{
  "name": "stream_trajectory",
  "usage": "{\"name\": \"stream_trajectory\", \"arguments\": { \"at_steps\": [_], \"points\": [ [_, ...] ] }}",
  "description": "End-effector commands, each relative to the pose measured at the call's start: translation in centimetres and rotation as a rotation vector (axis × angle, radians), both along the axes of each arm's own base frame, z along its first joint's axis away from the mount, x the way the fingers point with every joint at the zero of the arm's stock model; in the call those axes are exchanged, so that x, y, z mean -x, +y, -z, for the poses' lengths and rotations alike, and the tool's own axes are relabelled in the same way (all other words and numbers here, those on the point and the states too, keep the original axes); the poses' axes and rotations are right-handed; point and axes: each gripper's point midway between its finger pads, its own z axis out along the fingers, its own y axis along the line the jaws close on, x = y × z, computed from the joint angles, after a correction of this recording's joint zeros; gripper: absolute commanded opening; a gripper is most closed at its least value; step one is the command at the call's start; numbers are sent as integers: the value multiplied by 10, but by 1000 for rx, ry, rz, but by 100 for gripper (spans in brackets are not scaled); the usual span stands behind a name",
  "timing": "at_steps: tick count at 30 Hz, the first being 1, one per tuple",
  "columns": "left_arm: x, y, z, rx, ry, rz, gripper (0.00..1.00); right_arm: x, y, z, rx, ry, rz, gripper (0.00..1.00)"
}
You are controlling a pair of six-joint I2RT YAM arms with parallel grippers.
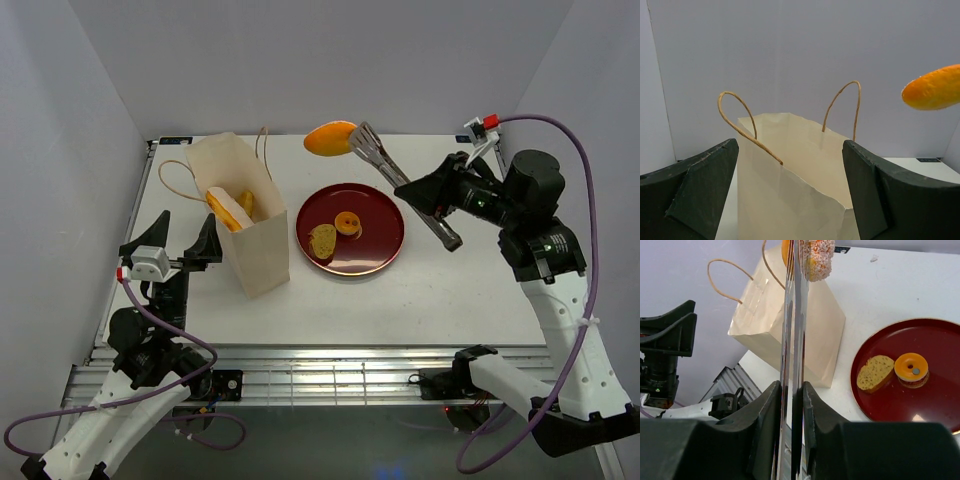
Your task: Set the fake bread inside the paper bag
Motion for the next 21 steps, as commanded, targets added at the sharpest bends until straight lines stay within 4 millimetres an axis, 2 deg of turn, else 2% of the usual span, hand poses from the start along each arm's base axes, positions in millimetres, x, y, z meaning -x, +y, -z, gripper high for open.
{"name": "stream_trajectory", "arguments": {
  "at_steps": [1, 5, 6, 7, 11, 15, 21],
  "points": [
    [3, 0, -5, 4, -9, 8, 95, -2, 12, -33, -34, -111, -61, 8],
    [2, 0, -3, 0, -4, 6, 95, 5, 38, -56, -36, -169, -122, 8],
    [1, 0, -3, -1, -3, 6, 95, 9, 43, -72, -45, -208, -132, 8],
    [1, 0, -3, 0, -2, 4, 95, 11, 57, -74, -41, -213, -155, 8],
    [1, 0, -3, -2, -2, 5, 95, 18, 83, -98, -53, -280, -207, 8],
    [1, 0, -3, -3, -1, 4, 95, 15, 106, -108, -70, -303, -239, 8],
    [3, 2, -5, 7, -8, 1, 95, -10, 141, -100, -64, -281, -254, 8]
  ]
}}
